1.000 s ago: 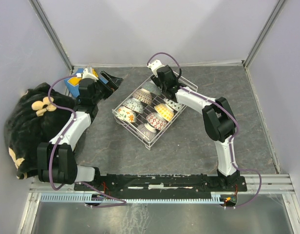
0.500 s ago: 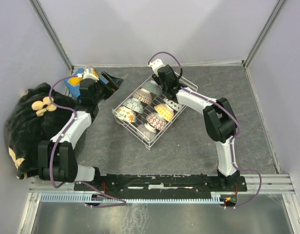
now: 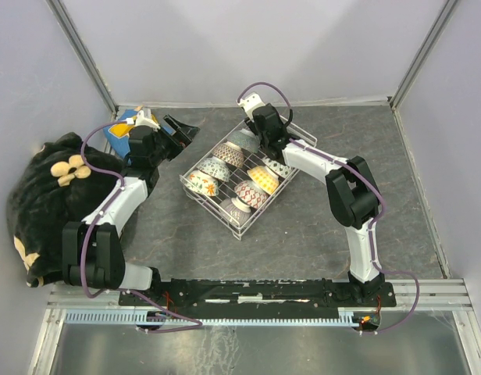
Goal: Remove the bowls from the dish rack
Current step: Pick up the bowl from the dish rack.
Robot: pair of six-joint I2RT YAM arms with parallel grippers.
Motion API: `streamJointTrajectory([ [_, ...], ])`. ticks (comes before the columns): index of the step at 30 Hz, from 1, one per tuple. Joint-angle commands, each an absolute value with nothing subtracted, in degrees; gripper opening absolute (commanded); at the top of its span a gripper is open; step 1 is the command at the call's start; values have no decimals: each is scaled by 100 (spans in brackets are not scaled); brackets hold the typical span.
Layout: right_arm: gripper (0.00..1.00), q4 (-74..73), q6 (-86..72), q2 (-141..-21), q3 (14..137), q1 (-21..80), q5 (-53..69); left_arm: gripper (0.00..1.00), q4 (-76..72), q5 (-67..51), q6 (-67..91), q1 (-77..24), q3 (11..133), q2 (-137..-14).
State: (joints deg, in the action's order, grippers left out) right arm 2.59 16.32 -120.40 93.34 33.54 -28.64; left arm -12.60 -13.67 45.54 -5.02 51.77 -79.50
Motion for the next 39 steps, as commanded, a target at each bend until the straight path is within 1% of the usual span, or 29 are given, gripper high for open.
streamJointTrajectory([
  [1, 57, 490, 1575, -11846, 9632, 3357, -3065, 99, -1595, -1525, 4614, -536, 5236, -7967],
  [20, 53, 455, 1672, -12023, 9835, 3403, -3261, 99, -1650, -1563, 4636, -529, 5200, -8015],
  [39, 52, 334, 1830, -12279, 10124, 3468, -3533, 99, -1670, -1582, 4649, -534, 5156, -8015],
])
